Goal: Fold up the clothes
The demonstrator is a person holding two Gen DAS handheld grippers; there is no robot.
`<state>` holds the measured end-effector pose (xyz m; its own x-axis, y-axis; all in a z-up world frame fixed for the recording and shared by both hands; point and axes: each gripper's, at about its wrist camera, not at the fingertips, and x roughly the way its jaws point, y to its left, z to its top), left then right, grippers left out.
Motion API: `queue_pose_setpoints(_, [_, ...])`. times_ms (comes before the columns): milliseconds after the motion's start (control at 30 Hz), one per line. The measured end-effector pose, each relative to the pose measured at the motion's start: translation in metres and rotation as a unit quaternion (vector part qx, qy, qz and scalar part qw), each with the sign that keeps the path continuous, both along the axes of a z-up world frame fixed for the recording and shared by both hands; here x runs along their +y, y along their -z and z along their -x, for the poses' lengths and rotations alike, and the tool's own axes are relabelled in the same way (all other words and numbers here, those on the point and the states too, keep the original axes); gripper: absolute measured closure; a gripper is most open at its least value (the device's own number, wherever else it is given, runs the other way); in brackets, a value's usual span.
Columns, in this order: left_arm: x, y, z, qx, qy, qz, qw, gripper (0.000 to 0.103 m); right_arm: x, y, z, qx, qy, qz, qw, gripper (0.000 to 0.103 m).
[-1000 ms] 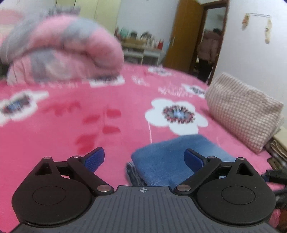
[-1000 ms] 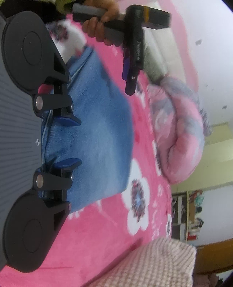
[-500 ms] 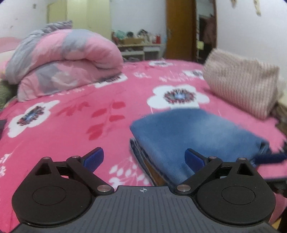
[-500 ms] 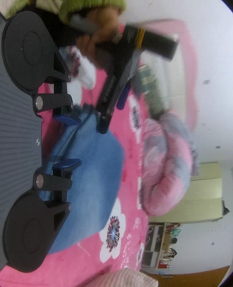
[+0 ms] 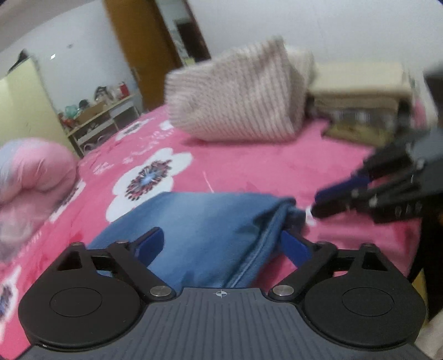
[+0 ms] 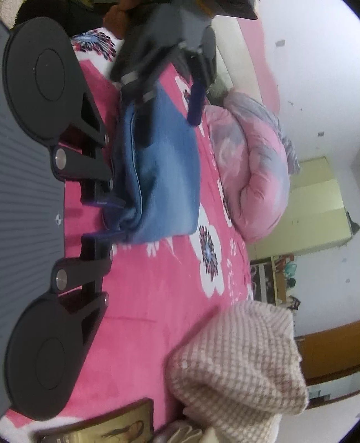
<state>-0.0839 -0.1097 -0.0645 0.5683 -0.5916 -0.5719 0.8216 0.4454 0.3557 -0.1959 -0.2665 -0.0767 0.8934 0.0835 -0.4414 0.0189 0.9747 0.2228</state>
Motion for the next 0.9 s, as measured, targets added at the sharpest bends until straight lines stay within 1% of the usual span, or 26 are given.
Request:
queue_pose_setpoints(100, [-0.014,0.012,-0.006,0.004,0.0,-0.035,0.9994,0.033,-0.003,0.005,-0.001,-0.001,-0.004,-0.003,1.0,0.09])
queue_pose_setpoints(133, [-0.016,0.014,-0.01,0.007,0.0,-0.041,0.9991,0.034,-0.003,0.006,-0.002,-0.001,-0.006,-0.002,1.0,0.09])
queue_pose_setpoints(233, [-0.017,0.016,-0.012,0.014,0.006,-0.051,0.9986,0.034,-0.005,0.009,-0.006,0.001,-0.01,-0.002,1.0,0.093])
queue_pose_setpoints(433, [-0.024,0.017,-0.003,-0.002,0.032,-0.069,0.9971,0.033,-0.014,0.017,-0.009,0.006,-0.009,-0.032,0.999,0.095])
queue_pose_setpoints(467, [-0.026,0.019,-0.005,-0.002,0.031,-0.072,0.9969,0.034,-0.016,0.018,-0.01,0.006,-0.011,-0.039,0.999,0.095])
queue_pose_setpoints(533, [-0.03,0.022,-0.008,0.0,0.028,-0.073,0.997,0.038,-0.017,0.02,-0.013,0.007,-0.015,-0.05,0.999,0.096])
queue_pose_setpoints(567, [-0.031,0.022,-0.009,0.003,0.027,-0.069,0.9973,0.044,-0.016,0.021,-0.015,0.008,-0.016,-0.053,0.998,0.096])
queue_pose_setpoints(633, [-0.03,0.018,-0.012,0.014,0.022,-0.052,0.9983,0.062,-0.017,0.02,-0.016,0.007,-0.018,-0.055,0.998,0.096])
queue_pose_setpoints(667, [-0.03,0.015,-0.014,0.02,0.019,-0.042,0.9987,0.073,-0.017,0.02,-0.017,0.007,-0.019,-0.056,0.998,0.096])
queue_pose_setpoints(700, [-0.029,0.012,-0.016,0.03,0.017,-0.033,0.9989,0.081,-0.017,0.019,-0.017,0.006,-0.021,-0.057,0.998,0.096])
queue_pose_setpoints(733, [-0.029,0.009,-0.017,0.037,0.016,-0.024,0.9989,0.085,-0.016,0.019,-0.018,0.004,-0.023,-0.059,0.998,0.096])
queue_pose_setpoints(767, [-0.028,0.007,-0.018,0.042,0.014,-0.015,0.9989,0.087,-0.016,0.018,-0.018,0.003,-0.025,-0.061,0.998,0.097])
queue_pose_setpoints(900, [-0.025,0.002,-0.019,0.045,0.01,0.0,0.9989,0.09,-0.015,0.015,-0.018,-0.002,-0.033,-0.068,0.997,0.099])
